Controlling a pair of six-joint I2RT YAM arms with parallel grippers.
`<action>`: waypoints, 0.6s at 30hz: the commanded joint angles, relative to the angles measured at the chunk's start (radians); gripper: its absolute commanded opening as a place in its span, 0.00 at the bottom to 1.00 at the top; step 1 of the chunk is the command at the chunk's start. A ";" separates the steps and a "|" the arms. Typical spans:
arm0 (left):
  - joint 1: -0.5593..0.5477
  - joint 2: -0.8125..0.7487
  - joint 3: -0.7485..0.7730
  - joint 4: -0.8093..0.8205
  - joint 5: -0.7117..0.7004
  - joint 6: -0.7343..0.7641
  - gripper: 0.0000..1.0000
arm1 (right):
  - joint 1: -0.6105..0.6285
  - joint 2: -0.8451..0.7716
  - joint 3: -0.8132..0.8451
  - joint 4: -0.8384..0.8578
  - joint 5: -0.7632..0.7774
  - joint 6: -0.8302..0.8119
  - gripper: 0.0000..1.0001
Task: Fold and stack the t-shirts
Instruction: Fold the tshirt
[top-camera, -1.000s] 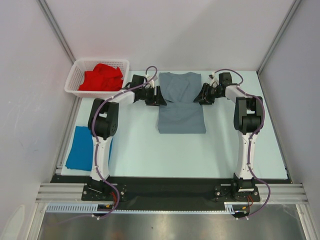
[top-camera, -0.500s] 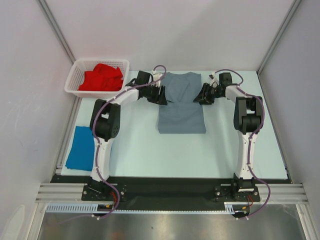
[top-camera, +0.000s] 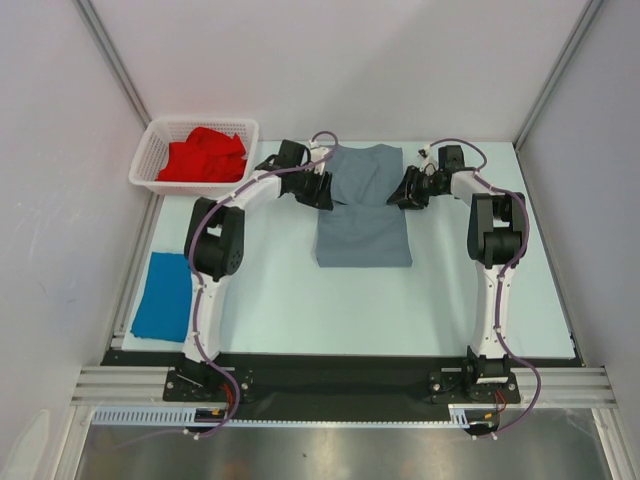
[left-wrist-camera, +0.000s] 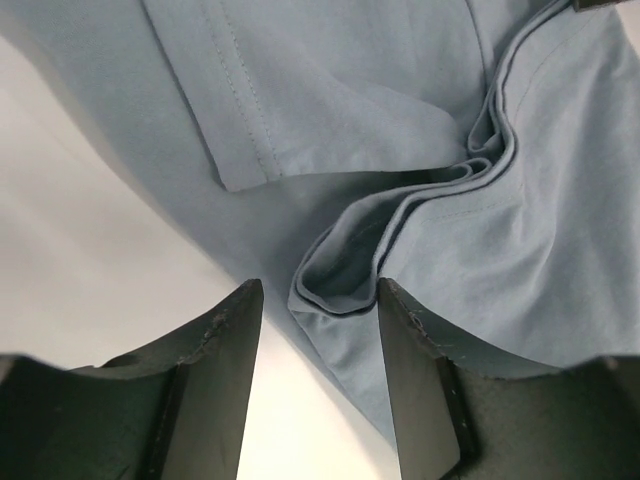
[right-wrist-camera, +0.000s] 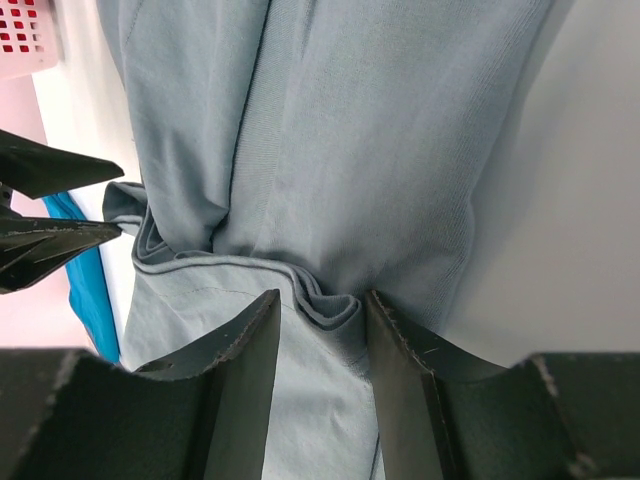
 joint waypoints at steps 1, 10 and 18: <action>-0.004 0.012 0.047 -0.019 -0.013 0.055 0.56 | 0.000 0.031 0.026 0.007 0.016 -0.007 0.45; -0.006 -0.121 -0.112 0.093 0.047 0.047 0.66 | 0.000 0.037 0.024 0.001 0.016 -0.010 0.45; -0.006 -0.075 -0.059 0.059 0.100 0.067 0.66 | 0.000 0.038 0.027 0.003 0.014 -0.005 0.45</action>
